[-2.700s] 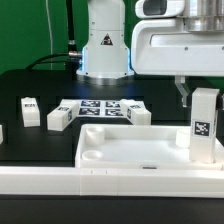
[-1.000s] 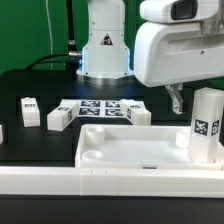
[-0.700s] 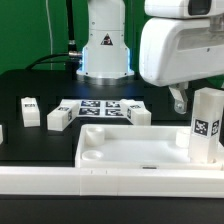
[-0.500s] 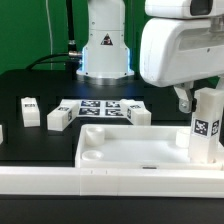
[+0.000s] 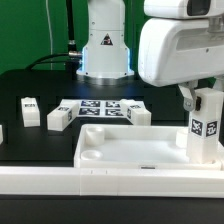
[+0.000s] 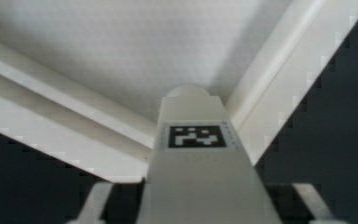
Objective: Assemble desk
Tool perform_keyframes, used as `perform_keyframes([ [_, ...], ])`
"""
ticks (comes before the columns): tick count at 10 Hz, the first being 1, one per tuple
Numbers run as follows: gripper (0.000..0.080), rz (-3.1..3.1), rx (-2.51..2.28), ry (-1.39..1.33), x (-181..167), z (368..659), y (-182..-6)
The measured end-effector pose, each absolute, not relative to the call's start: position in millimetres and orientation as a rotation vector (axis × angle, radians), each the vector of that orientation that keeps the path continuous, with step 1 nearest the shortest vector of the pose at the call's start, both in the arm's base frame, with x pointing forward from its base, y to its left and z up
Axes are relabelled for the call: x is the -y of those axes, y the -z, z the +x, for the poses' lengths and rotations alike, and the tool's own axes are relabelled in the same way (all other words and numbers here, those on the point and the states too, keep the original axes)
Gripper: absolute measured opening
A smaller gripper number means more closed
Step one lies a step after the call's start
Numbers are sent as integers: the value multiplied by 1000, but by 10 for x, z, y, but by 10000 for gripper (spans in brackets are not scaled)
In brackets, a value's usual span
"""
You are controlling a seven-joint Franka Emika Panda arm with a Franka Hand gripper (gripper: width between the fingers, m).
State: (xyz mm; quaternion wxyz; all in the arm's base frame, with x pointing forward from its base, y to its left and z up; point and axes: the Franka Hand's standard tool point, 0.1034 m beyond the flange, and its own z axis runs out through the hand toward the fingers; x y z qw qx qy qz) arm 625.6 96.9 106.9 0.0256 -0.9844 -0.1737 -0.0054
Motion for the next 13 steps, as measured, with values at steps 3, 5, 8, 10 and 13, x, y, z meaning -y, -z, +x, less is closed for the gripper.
perform_keyframes([
  [3,291,-3073,57,27,-926,6274,-1070],
  [5,291,-3053,-301,16,-933,6277,-1072],
  [8,291,-2979,-759,4,-888,6284,-1072],
  [10,293,-2940,-958,-3,-786,6282,-1069],
  [13,294,-2890,-1139,4,-667,6293,-1070],
])
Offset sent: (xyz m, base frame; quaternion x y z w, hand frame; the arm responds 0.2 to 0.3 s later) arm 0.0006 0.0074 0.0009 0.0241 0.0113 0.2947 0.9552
